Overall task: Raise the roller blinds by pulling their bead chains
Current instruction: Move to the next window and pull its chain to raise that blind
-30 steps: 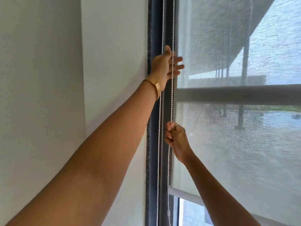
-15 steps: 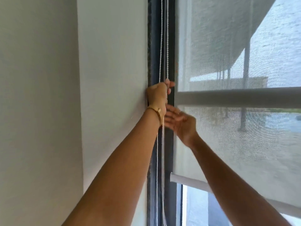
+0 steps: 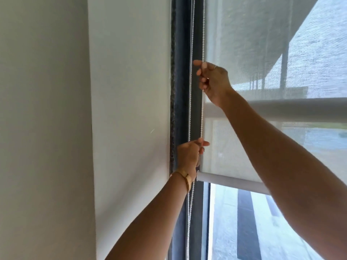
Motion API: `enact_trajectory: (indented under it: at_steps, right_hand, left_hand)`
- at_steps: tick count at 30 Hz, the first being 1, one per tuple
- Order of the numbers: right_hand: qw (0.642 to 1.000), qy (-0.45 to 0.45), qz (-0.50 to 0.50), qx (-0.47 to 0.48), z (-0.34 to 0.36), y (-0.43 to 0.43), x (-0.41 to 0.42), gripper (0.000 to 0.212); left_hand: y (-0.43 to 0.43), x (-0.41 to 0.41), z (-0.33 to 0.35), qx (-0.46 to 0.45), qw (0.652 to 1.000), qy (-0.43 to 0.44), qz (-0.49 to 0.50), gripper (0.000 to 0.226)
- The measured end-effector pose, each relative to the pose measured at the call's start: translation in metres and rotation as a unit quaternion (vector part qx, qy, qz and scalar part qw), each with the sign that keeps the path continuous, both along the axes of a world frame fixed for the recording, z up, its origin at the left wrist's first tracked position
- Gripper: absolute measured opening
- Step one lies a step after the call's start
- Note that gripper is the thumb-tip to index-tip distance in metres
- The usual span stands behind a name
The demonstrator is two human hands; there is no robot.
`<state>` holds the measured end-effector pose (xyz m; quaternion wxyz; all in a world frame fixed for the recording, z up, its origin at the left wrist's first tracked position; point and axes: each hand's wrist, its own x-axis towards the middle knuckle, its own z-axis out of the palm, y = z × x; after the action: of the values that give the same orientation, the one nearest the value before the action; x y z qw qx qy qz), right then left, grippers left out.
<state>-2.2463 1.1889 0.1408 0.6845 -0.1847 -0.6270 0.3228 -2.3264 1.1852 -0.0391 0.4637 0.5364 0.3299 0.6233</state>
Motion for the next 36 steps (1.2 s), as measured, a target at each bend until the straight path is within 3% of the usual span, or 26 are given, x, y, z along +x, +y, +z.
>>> enact_trajectory:
  at_steps: [5, 7, 13, 21, 24, 30, 36]
  right_hand:
    - [0.999, -0.004, 0.050, 0.019, -0.023, 0.001, -0.006, 0.037]
    - [0.998, 0.007, 0.064, 0.024, -0.033, 0.001, -0.010, 0.037]
    - [0.992, 0.017, 0.115, 0.043, -0.072, 0.014, -0.005, 0.032]
    - [0.986, 0.055, 0.147, 0.054, -0.116, 0.015, -0.009, 0.027]
    - [0.984, 0.057, 0.159, 0.054, -0.127, 0.010, -0.017, 0.025]
    - [0.989, 0.043, 0.139, 0.032, -0.148, 0.002, -0.029, 0.024]
    - [0.995, -0.048, 0.068, -0.053, -0.186, 0.006, -0.029, 0.029]
  left_hand:
    - [0.001, -0.005, 0.003, 0.081, 0.995, 0.043, 0.033, 0.022]
    - [0.004, -0.008, 0.018, 0.122, 0.992, 0.019, 0.033, 0.016]
    - [-0.005, -0.017, 0.095, 0.182, 0.975, -0.122, 0.024, 0.038]
    - [-0.013, -0.021, 0.178, 0.234, 0.971, -0.051, -0.029, 0.040]
    - [-0.017, -0.015, 0.194, 0.207, 0.973, -0.079, -0.065, 0.031]
    - [-0.016, -0.016, 0.179, 0.208, 0.974, -0.088, -0.031, 0.025]
    - [-0.007, -0.031, 0.130, 0.213, 0.976, -0.047, 0.020, 0.026]
